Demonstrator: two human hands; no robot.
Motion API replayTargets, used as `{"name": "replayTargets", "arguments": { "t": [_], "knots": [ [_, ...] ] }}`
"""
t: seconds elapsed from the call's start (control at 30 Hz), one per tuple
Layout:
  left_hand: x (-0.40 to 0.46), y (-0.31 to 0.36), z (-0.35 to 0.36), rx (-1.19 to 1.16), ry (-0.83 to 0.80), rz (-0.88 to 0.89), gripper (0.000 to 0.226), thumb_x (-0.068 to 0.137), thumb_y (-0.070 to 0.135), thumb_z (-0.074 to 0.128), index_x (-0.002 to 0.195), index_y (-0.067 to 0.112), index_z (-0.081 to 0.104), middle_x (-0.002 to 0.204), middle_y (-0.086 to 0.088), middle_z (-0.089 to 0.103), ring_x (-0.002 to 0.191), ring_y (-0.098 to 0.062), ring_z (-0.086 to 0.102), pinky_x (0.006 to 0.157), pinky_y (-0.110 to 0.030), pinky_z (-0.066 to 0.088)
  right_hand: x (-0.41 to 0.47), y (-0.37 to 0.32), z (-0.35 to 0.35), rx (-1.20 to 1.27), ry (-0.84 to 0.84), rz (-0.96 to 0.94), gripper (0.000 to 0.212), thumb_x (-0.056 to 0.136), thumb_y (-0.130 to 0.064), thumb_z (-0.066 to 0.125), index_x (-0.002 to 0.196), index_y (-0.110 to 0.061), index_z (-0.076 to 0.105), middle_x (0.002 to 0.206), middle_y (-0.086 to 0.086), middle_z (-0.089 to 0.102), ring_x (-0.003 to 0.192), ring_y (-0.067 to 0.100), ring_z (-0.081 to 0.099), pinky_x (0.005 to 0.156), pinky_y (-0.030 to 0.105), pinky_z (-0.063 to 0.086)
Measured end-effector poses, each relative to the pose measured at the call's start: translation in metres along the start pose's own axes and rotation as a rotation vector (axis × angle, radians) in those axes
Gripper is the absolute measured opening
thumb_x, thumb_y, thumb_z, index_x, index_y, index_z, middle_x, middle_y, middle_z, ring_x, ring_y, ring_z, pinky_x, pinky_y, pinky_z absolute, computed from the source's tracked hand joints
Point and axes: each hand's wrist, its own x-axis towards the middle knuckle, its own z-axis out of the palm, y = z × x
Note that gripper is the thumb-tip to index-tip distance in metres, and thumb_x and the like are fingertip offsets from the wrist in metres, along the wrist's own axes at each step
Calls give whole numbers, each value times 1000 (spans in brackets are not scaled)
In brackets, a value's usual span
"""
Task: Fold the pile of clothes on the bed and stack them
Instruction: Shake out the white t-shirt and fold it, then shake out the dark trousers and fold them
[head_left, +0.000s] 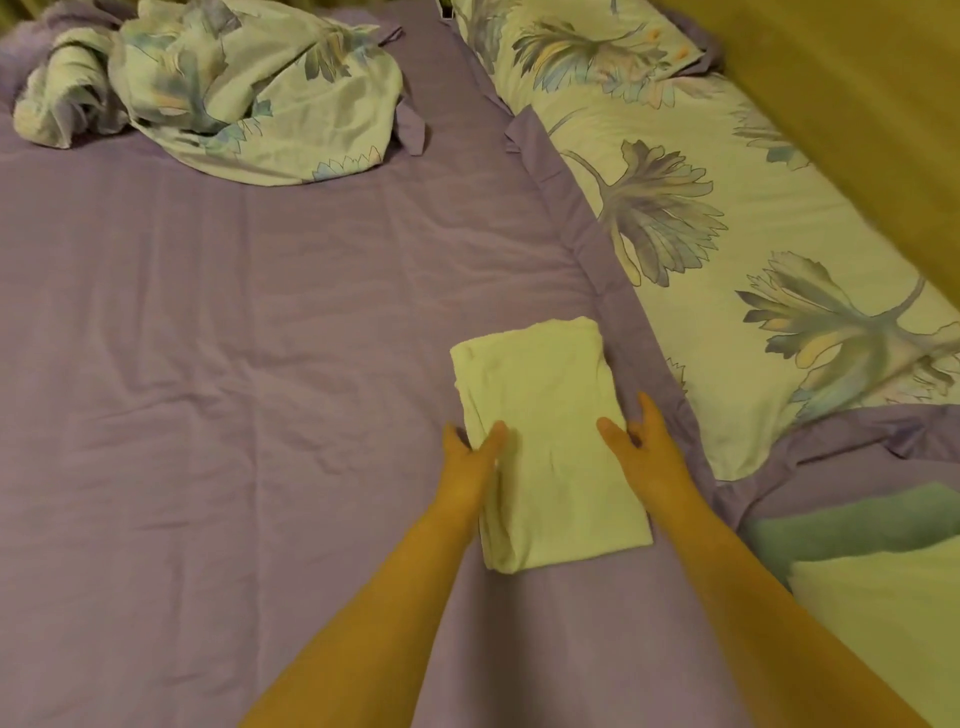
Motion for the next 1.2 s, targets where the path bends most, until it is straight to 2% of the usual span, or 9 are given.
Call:
{"name": "replayTargets", "arguments": {
  "t": [0.07, 0.17, 0.27, 0.37, 0.47, 0.53, 0.63, 0.87, 1.2],
  "knots": [
    [-1, -18, -2, 183, 2, -40, 87, 84, 31, 71, 146, 8, 15, 144, -1, 38, 126, -25, 45, 102, -39, 43, -4, 19, 2, -104, -60, 98, 83, 90, -28, 63, 152, -17, 8, 149, 8, 37, 134, 27, 38, 105, 37, 36],
    [-13, -45, -4, 461, -72, 53, 89, 83, 26, 73, 147, 16, 12, 134, 6, 43, 107, -12, 48, 84, -26, 44, -17, 47, 4, -342, -55, 49, 86, 88, -21, 67, 152, -11, 9, 155, 11, 25, 140, 29, 27, 110, 38, 28],
    [-26, -65, -4, 443, -44, 3, 85, 90, 28, 64, 151, 23, 5, 113, 9, 55, 72, -15, 66, 60, -27, 54, -30, 57, 11, -459, 16, 21, 79, 89, -23, 65, 150, -9, 17, 152, 14, 26, 138, 31, 28, 107, 39, 30],
    [-41, -79, -7, 384, 23, -62, 72, 95, 29, 57, 151, 23, 13, 105, 1, 57, 47, -13, 59, 49, -28, 54, -44, 57, 13, -430, 37, 48, 71, 89, -15, 64, 148, -7, 25, 148, 16, 33, 133, 32, 36, 103, 39, 36],
    [-61, -81, -16, 394, 67, -121, 55, 97, 25, 53, 145, 14, 31, 113, -10, 60, 50, -11, 60, 57, -29, 55, -70, 55, 6, -229, 103, 182, 64, 86, -13, 67, 141, -5, 37, 135, 18, 49, 110, 28, 56, 82, 30, 49],
    [-81, -80, -24, 479, 63, -135, 43, 96, 23, 54, 136, 11, 44, 120, -11, 61, 73, -19, 66, 73, -34, 56, -96, 51, 11, -202, 67, 321, 63, 87, -14, 65, 142, -5, 35, 127, 19, 55, 102, 29, 59, 71, 27, 46],
    [-117, -75, -41, 656, 21, -127, 35, 95, 28, 54, 128, 15, 53, 124, -6, 61, 104, -22, 61, 79, -23, 46, -137, 44, 31, -334, -107, 377, 57, 89, -10, 63, 140, -3, 38, 130, 20, 54, 115, 33, 54, 87, 34, 43],
    [-207, -67, -103, 864, -39, -261, 48, 95, 42, 51, 135, 16, 47, 131, -7, 55, 116, -25, 56, 96, -34, 46, -228, 10, 65, -504, -309, 186, 40, 91, -15, 60, 130, -8, 52, 133, 12, 55, 120, 26, 54, 98, 41, 43],
    [-370, -85, -243, 767, 145, -232, 39, 96, 34, 51, 130, 13, 52, 115, -11, 63, 101, -25, 63, 79, -30, 48, -376, -41, 167, -625, -593, -52, 34, 91, -10, 54, 124, -8, 57, 119, 12, 64, 109, 25, 59, 89, 27, 43]
  ]
}}
